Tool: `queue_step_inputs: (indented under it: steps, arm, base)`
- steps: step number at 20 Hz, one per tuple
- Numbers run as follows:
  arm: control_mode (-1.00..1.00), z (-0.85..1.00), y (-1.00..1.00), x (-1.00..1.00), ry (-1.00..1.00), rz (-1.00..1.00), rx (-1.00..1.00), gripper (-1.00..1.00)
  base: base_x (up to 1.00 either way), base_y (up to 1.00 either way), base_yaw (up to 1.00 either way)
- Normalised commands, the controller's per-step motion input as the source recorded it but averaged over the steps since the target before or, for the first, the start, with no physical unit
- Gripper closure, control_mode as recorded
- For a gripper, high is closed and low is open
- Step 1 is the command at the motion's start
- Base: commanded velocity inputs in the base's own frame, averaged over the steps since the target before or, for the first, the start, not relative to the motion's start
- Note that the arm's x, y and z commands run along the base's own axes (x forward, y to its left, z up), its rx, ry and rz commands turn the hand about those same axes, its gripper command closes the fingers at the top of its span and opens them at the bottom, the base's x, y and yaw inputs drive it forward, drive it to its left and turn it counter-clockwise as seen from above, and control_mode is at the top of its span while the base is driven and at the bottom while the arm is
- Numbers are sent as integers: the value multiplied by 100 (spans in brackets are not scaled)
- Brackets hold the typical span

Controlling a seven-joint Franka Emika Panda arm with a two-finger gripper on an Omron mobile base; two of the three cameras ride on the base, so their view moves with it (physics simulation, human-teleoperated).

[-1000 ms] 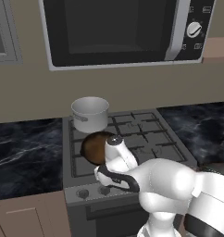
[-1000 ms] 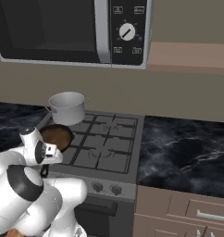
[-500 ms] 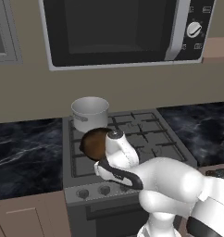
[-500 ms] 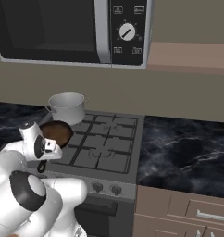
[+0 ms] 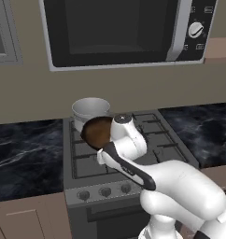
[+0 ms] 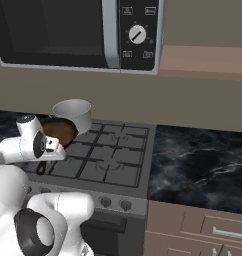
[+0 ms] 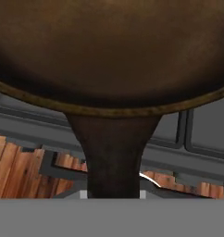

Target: Move the pot and pan from the stove into the sink.

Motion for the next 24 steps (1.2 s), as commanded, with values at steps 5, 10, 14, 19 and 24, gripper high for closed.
queue_step_inputs:
  steps: [5,10,14,19,24]
  arm:
    - [-100,77,-5,-38,0,0,2,100]
    - [-100,57,-10,-69,0,1,0,100]
    - [-100,34,-16,-89,-5,0,0,100]
    - [-100,33,-21,-91,-5,0,1,100]
    - [-100,21,-23,-86,-9,4,0,100]
  base:
    - [0,0,0]
    - [0,0,0]
    - [0,0,0]
    - [0,0,0]
    - [0,0,0]
